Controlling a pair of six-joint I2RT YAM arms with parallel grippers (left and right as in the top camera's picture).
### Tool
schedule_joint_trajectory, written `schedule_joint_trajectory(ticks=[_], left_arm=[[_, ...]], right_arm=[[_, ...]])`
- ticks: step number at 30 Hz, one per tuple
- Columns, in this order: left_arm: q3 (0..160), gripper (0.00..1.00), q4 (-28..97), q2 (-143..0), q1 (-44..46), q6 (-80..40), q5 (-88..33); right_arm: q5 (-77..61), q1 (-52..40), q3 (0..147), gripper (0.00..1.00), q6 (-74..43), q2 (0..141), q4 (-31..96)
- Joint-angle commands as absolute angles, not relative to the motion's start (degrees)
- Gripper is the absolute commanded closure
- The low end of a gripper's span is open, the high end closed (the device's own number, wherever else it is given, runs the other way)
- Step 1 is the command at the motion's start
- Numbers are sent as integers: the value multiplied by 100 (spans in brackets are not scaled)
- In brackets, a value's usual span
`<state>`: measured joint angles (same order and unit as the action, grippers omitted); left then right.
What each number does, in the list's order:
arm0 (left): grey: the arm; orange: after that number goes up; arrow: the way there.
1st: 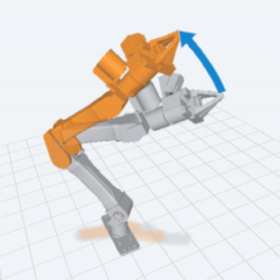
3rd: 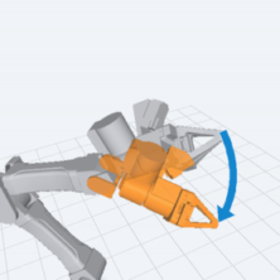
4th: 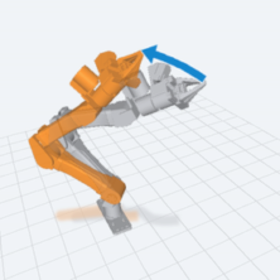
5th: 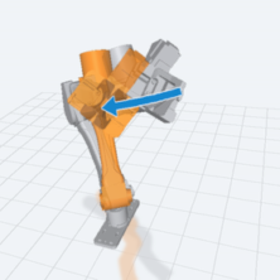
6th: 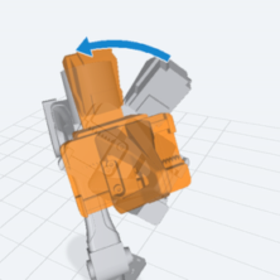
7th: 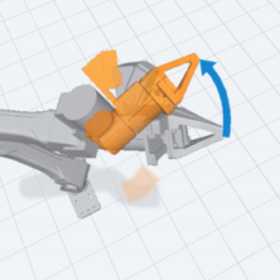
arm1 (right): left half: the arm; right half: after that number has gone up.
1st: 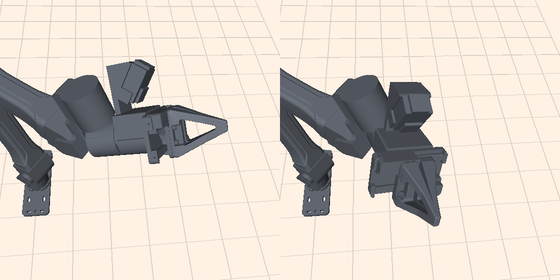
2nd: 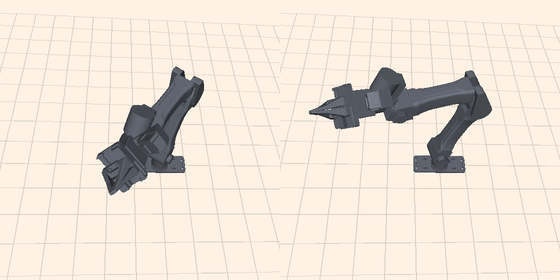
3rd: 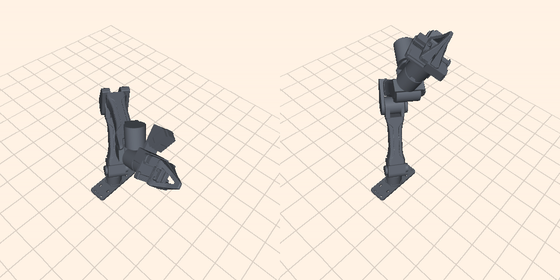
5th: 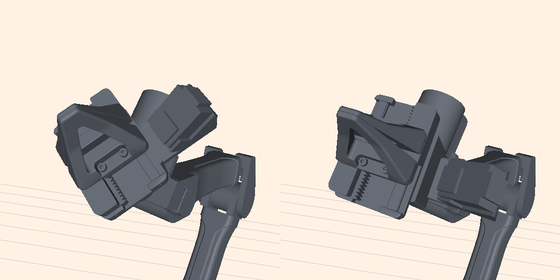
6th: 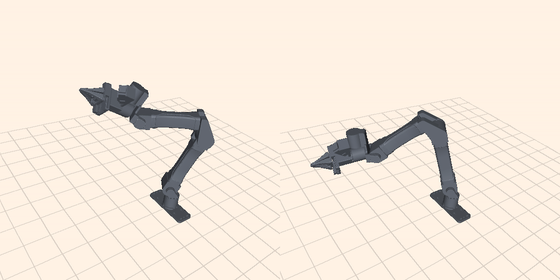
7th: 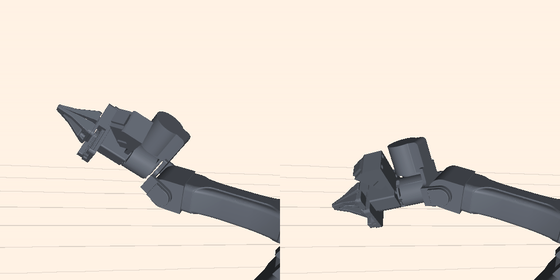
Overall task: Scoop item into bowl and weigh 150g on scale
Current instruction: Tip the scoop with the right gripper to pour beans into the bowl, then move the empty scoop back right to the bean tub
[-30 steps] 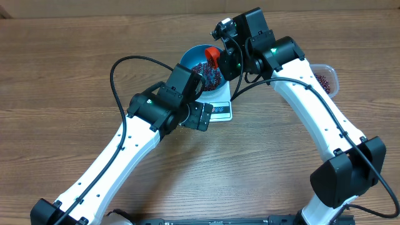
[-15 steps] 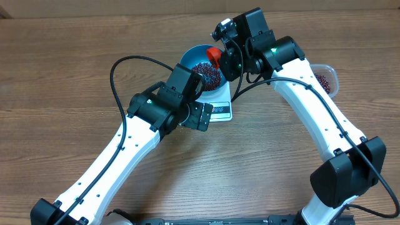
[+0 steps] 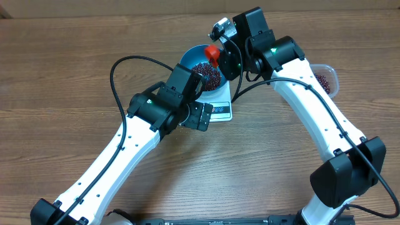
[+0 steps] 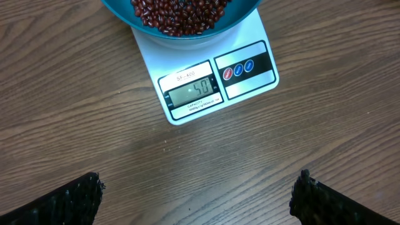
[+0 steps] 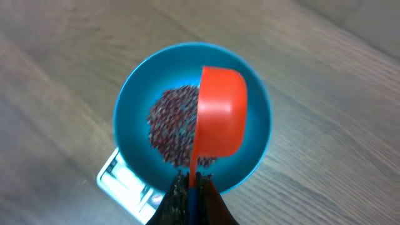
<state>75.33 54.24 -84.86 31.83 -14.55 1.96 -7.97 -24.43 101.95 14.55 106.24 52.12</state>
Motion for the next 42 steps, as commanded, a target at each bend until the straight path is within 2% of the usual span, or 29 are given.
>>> schedule_joint_trajectory(ticks=[1, 4, 9, 14, 19, 23, 28, 33, 42], left_arm=[[7498, 1, 5413, -8438, 3179, -1372, 252], [7498, 1, 5415, -8438, 3179, -1372, 252], [7498, 0, 5415, -8438, 3179, -1372, 252], [7498, 0, 5415, -8438, 3179, -1372, 250], [7498, 1, 5415, -8438, 3179, -1372, 252], [7498, 0, 5415, -8438, 3179, -1372, 252], [7498, 0, 5413, -8438, 3179, -1372, 252], [7498, 0, 5415, -8438, 3179, -1372, 252], [7498, 1, 5415, -8438, 3179, -1372, 252]], right_arm=[[-805, -2453, 10374, 96, 1406, 10405, 5223], [-1153, -2482, 10374, 96, 1986, 10405, 5365], [-917, -2480, 10374, 97, 1350, 10405, 5168], [-1068, -2506, 10372, 96, 1824, 10405, 5258], [-683, -2506, 10372, 96, 1356, 10405, 5172], [-1223, -2565, 10372, 96, 2156, 10405, 5371], [-471, -2547, 10372, 96, 1273, 10405, 5179], [-414, -2418, 10396, 96, 491, 10392, 5131], [-1387, -1584, 10396, 96, 301, 9795, 5212]])
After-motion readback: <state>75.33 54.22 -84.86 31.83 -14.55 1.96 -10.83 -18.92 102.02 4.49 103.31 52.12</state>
